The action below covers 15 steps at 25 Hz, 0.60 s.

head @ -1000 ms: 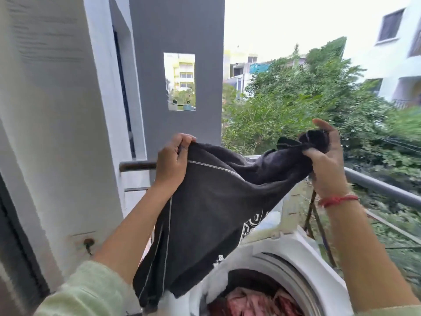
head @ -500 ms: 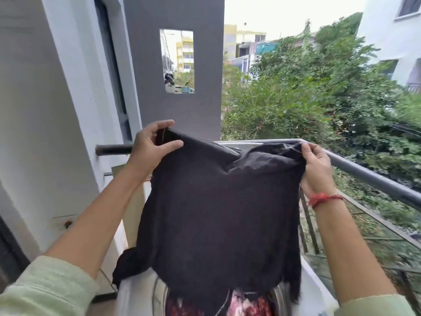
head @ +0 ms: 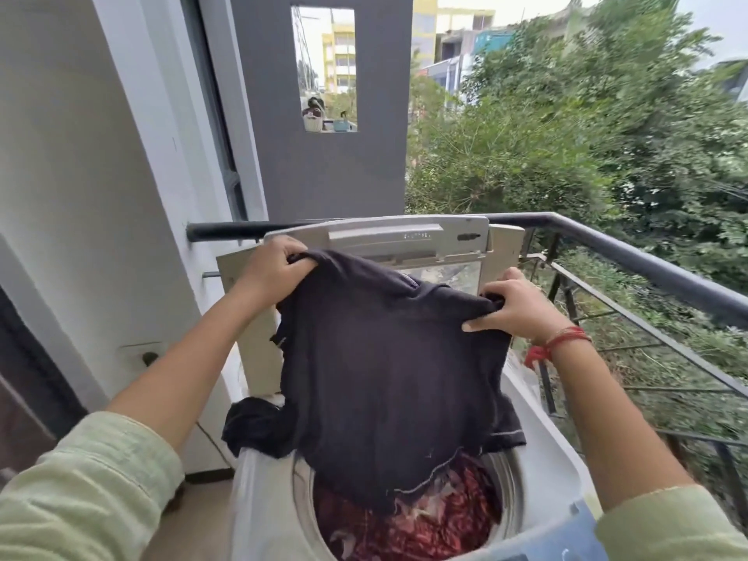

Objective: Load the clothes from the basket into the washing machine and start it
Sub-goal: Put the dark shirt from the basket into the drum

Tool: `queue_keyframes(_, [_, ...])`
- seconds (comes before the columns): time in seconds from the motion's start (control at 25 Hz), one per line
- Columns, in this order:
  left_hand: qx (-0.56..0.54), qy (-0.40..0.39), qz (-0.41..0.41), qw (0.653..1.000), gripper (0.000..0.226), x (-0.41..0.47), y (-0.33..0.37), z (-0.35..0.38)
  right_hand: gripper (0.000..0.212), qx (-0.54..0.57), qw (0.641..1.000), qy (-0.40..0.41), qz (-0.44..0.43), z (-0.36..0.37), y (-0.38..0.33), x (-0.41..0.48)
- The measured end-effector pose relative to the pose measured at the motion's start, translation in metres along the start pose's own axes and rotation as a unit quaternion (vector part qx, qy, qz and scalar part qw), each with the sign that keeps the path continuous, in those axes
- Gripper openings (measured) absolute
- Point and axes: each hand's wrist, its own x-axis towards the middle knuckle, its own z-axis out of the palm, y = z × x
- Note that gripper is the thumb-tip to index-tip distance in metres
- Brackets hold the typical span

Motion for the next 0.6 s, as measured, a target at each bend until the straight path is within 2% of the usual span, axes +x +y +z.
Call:
queue_keyframes(0.04, [-0.038,-0.026,-0.003,0.999,0.048,-0.005,0.006,0.000,0.052,0.003,1.000,-0.006,-0.002,-0.005,-0.006,-0.004])
queue_keyframes(0.12, [-0.043,-0.094,0.031,0.994,0.035,-0.014,0.027,0.005,0.097,0.112,0.993,-0.008,-0.049,-0.008,-0.036,-0.010])
queue_keyframes(0.16, [-0.017,-0.121,0.059,0.991,0.032,-0.016,0.039,0.010,0.109,0.189,0.978,-0.017,-0.086,-0.001,-0.059,-0.013])
queue_keyframes(0.2, [0.013,-0.135,0.088,0.987,0.035,-0.017,0.050,0.016,0.113,0.231,0.965,-0.044,-0.119,0.013,-0.081,-0.014])
queue_keyframes(0.24, [0.042,-0.139,0.110,0.983,0.037,-0.017,0.059,0.021,0.108,0.220,0.962,-0.063,-0.150,0.032,-0.097,-0.013])
queue_keyframes(0.28, [0.066,-0.135,0.123,0.981,0.038,-0.016,0.060,0.024,0.093,0.183,0.966,-0.065,-0.171,0.052,-0.106,-0.010])
queue_keyframes(0.36, [0.091,-0.127,0.123,0.980,0.040,-0.012,0.051,0.021,0.054,0.128,0.982,-0.029,-0.139,0.069,-0.104,-0.004])
queue_keyframes(0.44, [0.075,-0.177,0.067,0.979,0.039,-0.010,0.029,0.009,0.028,0.110,0.990,0.019,-0.091,0.061,-0.086,0.006])
queue_keyframes(0.52, [0.089,-0.285,0.001,0.954,0.040,-0.016,0.005,0.009,0.016,0.191,0.976,0.050,-0.089,0.044,-0.073,0.009])
queue_keyframes(0.6, [0.124,-0.346,-0.047,0.929,0.035,-0.032,-0.026,0.033,0.023,0.346,0.928,0.082,-0.114,0.027,-0.076,0.005])
